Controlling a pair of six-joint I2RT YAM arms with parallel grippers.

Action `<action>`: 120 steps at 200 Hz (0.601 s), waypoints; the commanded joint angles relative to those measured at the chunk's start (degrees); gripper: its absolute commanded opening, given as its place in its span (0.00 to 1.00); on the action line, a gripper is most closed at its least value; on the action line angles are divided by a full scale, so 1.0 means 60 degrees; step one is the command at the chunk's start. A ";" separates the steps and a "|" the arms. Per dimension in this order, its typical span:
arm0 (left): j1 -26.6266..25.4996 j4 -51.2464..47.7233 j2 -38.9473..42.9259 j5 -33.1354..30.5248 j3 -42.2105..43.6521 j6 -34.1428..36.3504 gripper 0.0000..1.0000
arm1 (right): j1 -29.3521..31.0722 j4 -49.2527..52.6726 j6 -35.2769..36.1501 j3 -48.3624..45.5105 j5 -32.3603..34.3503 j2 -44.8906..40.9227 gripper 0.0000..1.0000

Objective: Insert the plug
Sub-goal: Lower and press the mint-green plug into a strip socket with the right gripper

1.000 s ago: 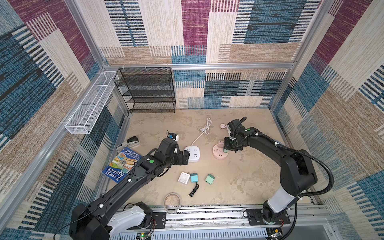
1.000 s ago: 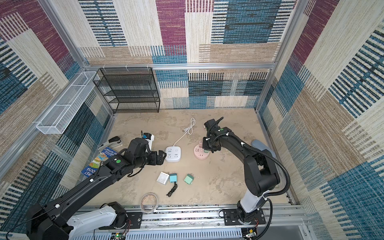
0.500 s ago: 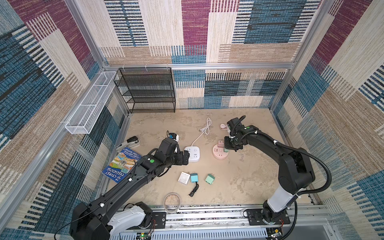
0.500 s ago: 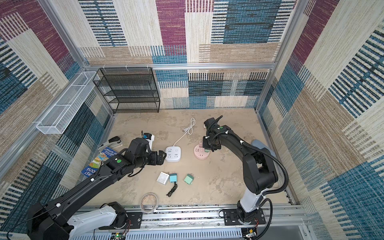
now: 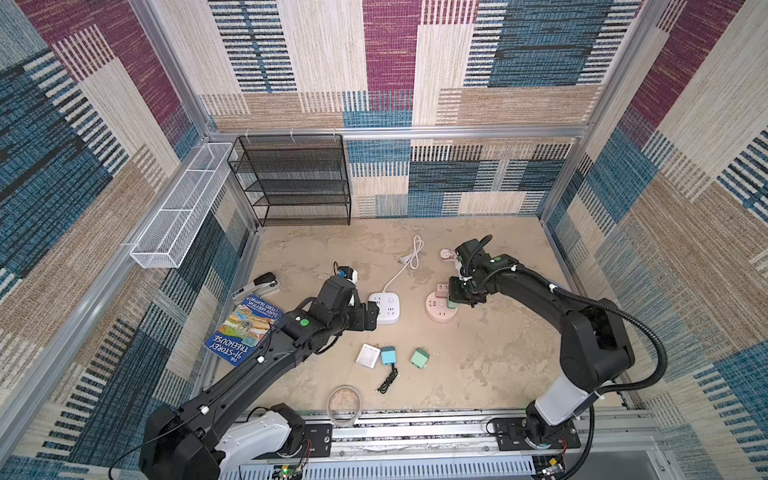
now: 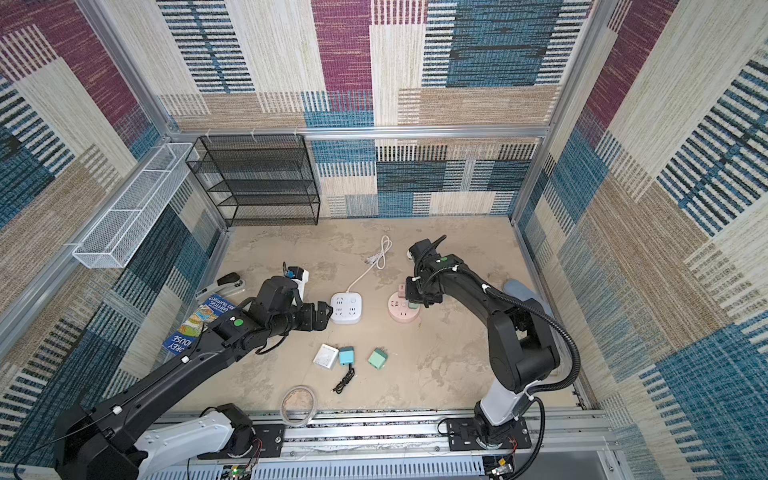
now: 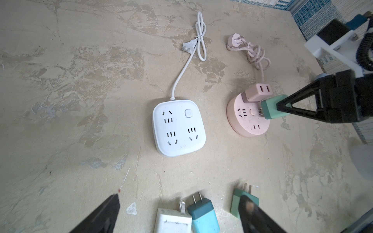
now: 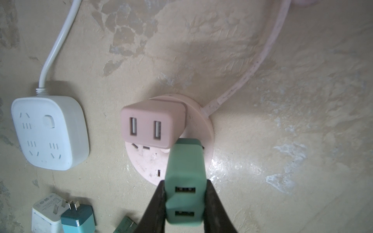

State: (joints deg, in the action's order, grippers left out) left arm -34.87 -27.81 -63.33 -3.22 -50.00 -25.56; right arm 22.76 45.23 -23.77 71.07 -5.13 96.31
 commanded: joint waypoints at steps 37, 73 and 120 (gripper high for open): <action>0.0011 0.0127 0.0128 -0.0188 0.0080 0.0071 0.97 | 0.0064 0.0607 0.0192 0.0430 0.0527 0.0240 0.00; 0.0012 0.0169 0.0067 0.0034 0.0042 0.0016 0.97 | 0.0212 0.0635 0.0162 0.0447 0.0518 0.0412 0.00; 0.0013 0.0247 0.0102 0.0113 0.0072 -0.0002 0.97 | 0.0336 0.0548 0.0153 0.0270 0.0552 0.0685 0.00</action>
State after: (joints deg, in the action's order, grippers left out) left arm -34.87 -27.70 -62.83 -3.46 -49.65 -25.58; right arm 24.40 47.35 -23.09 73.28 -2.35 99.26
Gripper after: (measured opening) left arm 0.967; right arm 0.267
